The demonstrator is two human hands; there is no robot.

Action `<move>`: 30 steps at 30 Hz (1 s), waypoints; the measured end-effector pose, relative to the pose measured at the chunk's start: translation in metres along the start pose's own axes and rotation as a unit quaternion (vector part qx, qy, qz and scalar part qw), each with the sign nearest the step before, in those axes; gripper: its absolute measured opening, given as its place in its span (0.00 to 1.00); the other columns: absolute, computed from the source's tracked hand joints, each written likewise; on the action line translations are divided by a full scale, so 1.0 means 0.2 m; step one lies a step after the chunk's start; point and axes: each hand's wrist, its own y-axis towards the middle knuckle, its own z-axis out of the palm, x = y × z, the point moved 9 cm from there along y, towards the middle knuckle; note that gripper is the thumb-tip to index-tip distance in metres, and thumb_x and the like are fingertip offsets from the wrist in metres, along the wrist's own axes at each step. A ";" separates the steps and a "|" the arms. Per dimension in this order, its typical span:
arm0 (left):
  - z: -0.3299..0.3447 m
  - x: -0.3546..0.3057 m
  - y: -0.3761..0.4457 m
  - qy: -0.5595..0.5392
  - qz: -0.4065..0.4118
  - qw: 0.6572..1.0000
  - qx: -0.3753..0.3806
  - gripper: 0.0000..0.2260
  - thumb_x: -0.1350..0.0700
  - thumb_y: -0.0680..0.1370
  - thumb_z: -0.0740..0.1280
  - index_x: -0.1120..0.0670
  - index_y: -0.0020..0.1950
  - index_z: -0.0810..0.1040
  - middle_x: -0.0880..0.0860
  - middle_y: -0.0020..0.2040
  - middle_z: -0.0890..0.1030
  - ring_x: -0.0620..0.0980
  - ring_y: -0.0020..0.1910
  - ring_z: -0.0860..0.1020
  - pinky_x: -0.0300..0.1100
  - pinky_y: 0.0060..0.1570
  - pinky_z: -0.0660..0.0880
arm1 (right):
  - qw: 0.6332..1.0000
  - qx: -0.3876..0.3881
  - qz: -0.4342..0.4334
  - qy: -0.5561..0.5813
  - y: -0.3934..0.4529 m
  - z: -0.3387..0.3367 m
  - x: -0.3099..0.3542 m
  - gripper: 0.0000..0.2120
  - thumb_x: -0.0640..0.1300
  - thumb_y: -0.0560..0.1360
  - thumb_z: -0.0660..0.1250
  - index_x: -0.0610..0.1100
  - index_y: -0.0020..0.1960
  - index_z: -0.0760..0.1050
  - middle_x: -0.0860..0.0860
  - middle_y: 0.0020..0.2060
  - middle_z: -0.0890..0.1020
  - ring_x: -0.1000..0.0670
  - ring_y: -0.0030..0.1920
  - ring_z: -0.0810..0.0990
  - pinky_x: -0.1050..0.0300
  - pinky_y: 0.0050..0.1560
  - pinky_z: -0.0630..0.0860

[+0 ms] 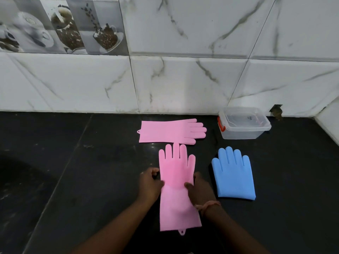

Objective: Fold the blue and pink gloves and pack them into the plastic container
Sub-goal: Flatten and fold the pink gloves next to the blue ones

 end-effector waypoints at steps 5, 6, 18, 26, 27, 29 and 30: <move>-0.01 -0.01 -0.01 0.121 0.079 0.989 -0.016 0.21 0.60 0.72 0.79 0.52 0.63 0.79 0.53 0.60 0.78 0.44 0.48 0.80 0.35 0.48 0.77 | 0.981 -0.047 -0.033 -0.183 -0.03 -0.03 0.01 0.25 0.58 0.77 0.62 0.47 0.69 0.63 0.49 0.54 0.82 0.49 0.48 0.82 0.55 0.44 0.77; 0.00 -0.04 -0.01 0.156 0.116 0.981 -0.015 0.22 0.57 0.73 0.78 0.50 0.66 0.78 0.52 0.63 0.77 0.47 0.54 0.80 0.39 0.55 0.79 | 0.973 -0.077 -0.055 -0.209 -0.03 -0.05 0.04 0.26 0.58 0.78 0.61 0.47 0.71 0.62 0.49 0.54 0.82 0.50 0.47 0.82 0.56 0.44 0.78; 0.17 -0.18 0.27 0.376 0.098 0.908 0.157 0.36 0.52 0.73 0.77 0.49 0.79 0.67 0.59 0.76 0.65 0.61 0.66 0.77 0.50 0.65 0.76 | 0.949 -0.132 -0.177 -0.224 0.53 -0.14 0.62 0.20 0.47 0.78 0.62 0.44 0.68 0.68 0.43 0.63 0.74 0.42 0.61 0.74 0.48 0.61 0.74; 0.17 -0.10 0.26 0.361 0.097 0.916 0.145 0.38 0.50 0.76 0.74 0.43 0.82 0.59 0.55 0.77 0.61 0.59 0.66 0.78 0.49 0.62 0.77 | 0.952 -0.133 -0.141 -0.235 0.68 -0.28 0.60 0.10 0.47 0.76 0.67 0.42 0.53 0.80 0.43 0.52 0.82 0.43 0.53 0.79 0.48 0.59 0.74; 0.17 -0.11 0.25 0.360 0.100 0.916 0.144 0.38 0.51 0.76 0.74 0.43 0.82 0.59 0.55 0.77 0.61 0.59 0.66 0.77 0.49 0.62 0.77 | 0.952 -0.131 -0.137 -0.240 0.68 -0.30 0.62 0.12 0.47 0.77 0.66 0.40 0.55 0.80 0.42 0.53 0.82 0.42 0.55 0.79 0.49 0.60 0.74; 0.17 -0.12 0.25 0.354 0.099 0.918 0.147 0.39 0.51 0.76 0.74 0.43 0.82 0.58 0.55 0.78 0.61 0.58 0.68 0.76 0.48 0.62 0.76 | 0.959 -0.167 -0.130 -0.189 0.63 -0.39 0.69 0.11 0.42 0.76 0.65 0.39 0.57 0.78 0.41 0.55 0.81 0.41 0.57 0.78 0.47 0.59 0.75; 0.16 -0.12 0.25 0.349 0.097 0.921 0.146 0.39 0.51 0.76 0.75 0.43 0.83 0.59 0.55 0.78 0.61 0.58 0.69 0.75 0.48 0.63 0.75 | 0.961 -0.199 -0.138 -0.132 0.58 -0.45 0.74 0.10 0.39 0.75 0.64 0.40 0.55 0.77 0.41 0.53 0.80 0.41 0.55 0.78 0.46 0.57 0.76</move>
